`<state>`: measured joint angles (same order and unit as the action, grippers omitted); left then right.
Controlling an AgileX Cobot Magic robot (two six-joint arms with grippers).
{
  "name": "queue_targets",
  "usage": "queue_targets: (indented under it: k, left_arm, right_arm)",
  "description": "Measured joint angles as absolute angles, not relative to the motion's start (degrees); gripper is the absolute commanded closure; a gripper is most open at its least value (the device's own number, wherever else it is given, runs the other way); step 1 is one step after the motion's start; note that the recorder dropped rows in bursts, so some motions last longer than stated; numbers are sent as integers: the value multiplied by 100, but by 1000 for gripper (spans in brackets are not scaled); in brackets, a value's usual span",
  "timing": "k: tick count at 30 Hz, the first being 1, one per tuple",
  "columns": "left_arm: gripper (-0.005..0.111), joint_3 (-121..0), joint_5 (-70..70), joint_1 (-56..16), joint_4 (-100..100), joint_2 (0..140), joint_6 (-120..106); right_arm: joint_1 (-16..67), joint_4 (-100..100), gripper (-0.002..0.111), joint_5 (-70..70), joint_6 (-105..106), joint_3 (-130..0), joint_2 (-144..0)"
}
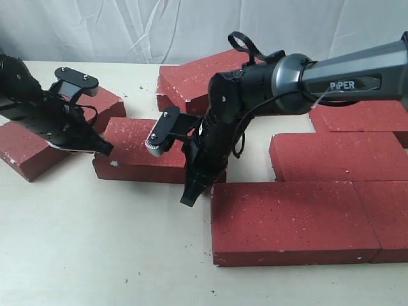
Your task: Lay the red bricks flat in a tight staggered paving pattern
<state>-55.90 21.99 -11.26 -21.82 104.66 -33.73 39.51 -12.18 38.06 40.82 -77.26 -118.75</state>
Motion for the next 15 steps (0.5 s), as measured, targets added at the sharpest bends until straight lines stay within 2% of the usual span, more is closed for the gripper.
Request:
queue_targets:
  k: [7,15]
  left_arm:
    - [107,-5590,1885,-1179,-2418,10569,-3497]
    - [107,-5754,1369,-1615,-2426,10794,-3510]
  right_arm:
    - [3951,-669,109,3701,3611,-7726,-11875]
    - [3951,-575,109,3600,3587,-7726,-11875]
